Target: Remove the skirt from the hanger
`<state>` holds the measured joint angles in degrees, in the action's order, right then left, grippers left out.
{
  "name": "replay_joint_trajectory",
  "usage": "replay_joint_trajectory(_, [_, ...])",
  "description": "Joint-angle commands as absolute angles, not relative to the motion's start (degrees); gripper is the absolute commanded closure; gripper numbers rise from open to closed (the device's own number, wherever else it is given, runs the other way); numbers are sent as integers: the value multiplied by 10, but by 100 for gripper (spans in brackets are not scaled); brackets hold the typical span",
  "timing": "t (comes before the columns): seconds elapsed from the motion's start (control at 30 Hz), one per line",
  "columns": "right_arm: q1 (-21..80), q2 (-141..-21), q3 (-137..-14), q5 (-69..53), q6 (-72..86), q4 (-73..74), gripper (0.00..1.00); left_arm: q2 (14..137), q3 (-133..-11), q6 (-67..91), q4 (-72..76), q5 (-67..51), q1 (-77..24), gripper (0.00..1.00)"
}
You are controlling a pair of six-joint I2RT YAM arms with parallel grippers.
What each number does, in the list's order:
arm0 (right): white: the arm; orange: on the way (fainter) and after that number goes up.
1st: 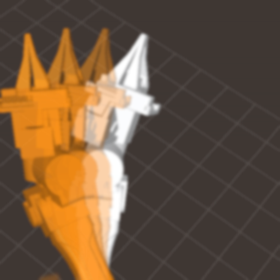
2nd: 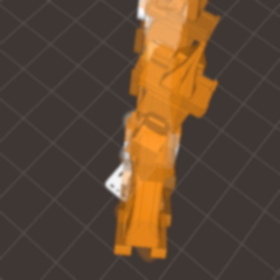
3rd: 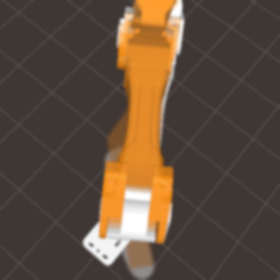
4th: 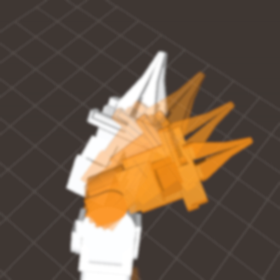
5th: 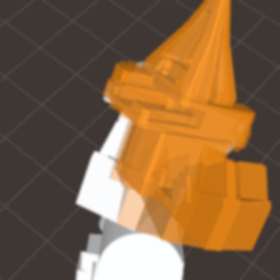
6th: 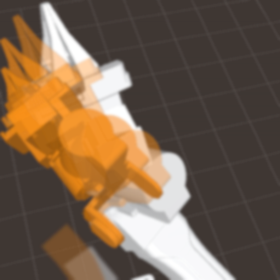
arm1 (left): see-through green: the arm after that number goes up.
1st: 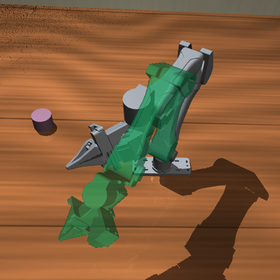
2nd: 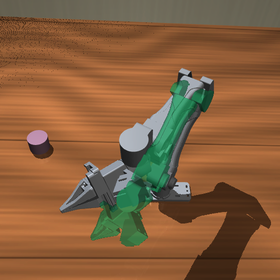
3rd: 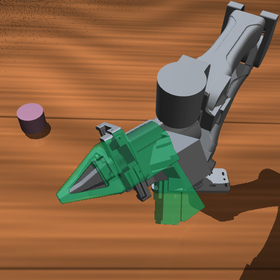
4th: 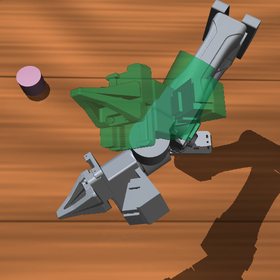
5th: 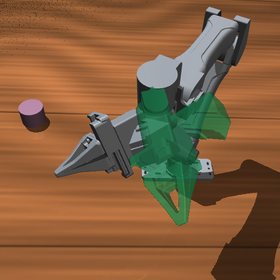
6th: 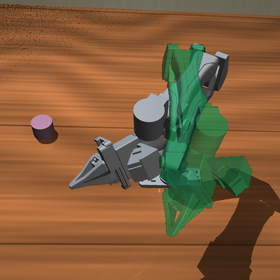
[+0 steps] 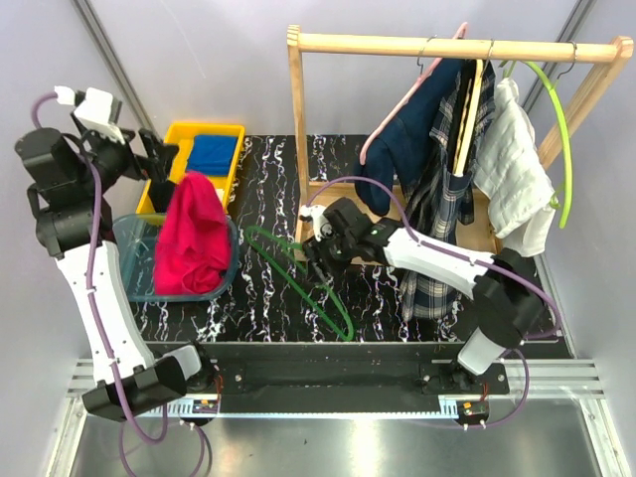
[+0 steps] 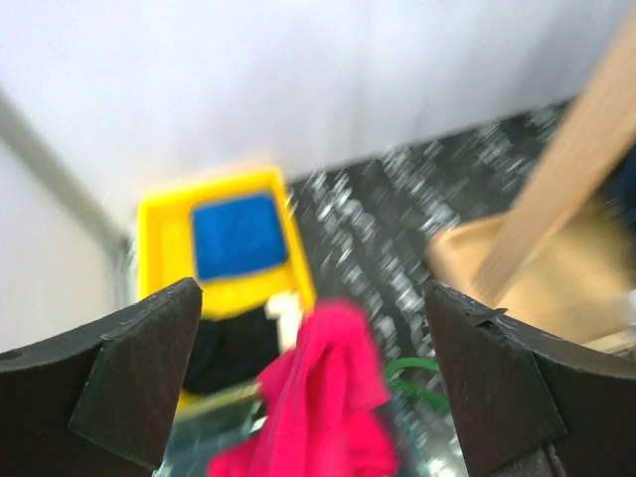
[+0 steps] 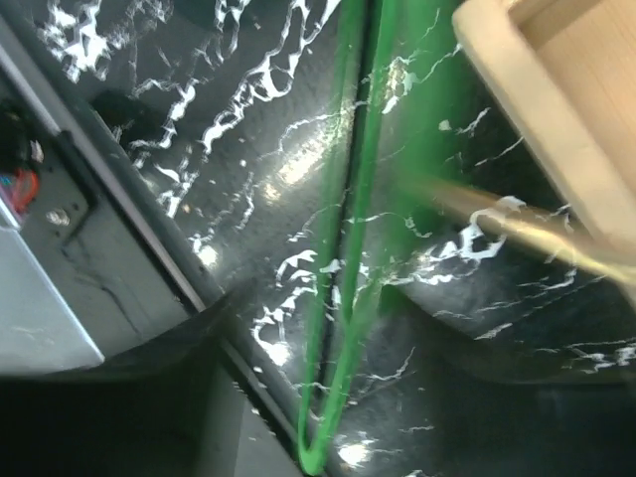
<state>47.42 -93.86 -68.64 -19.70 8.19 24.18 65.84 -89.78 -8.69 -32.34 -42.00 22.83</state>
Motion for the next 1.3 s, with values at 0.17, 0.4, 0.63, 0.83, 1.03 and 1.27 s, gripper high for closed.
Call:
replay_joint_trajectory(0.17, [494,-821,-778,-84,83,280,0,656,-965,56,-253,-538,228,1])
replay_joint_trajectory(0.4, [514,-665,-974,40,170,434,0,670,-975,74,-248,-544,226,1])
replay_joint_trajectory(0.63, [514,-769,-1315,32,192,675,0,688,-1012,100,-249,-553,221,1])
replay_joint_trajectory(0.83, [523,-817,-1318,30,167,767,0,695,-1027,112,-241,-549,216,1])
replay_joint_trajectory(1.03, [524,-772,-1274,331,26,605,0,689,-1021,112,-238,-549,216,1])
replay_joint_trajectory(1.27, [525,-859,-1373,347,-107,483,0,680,-1013,112,-238,-553,214,1])
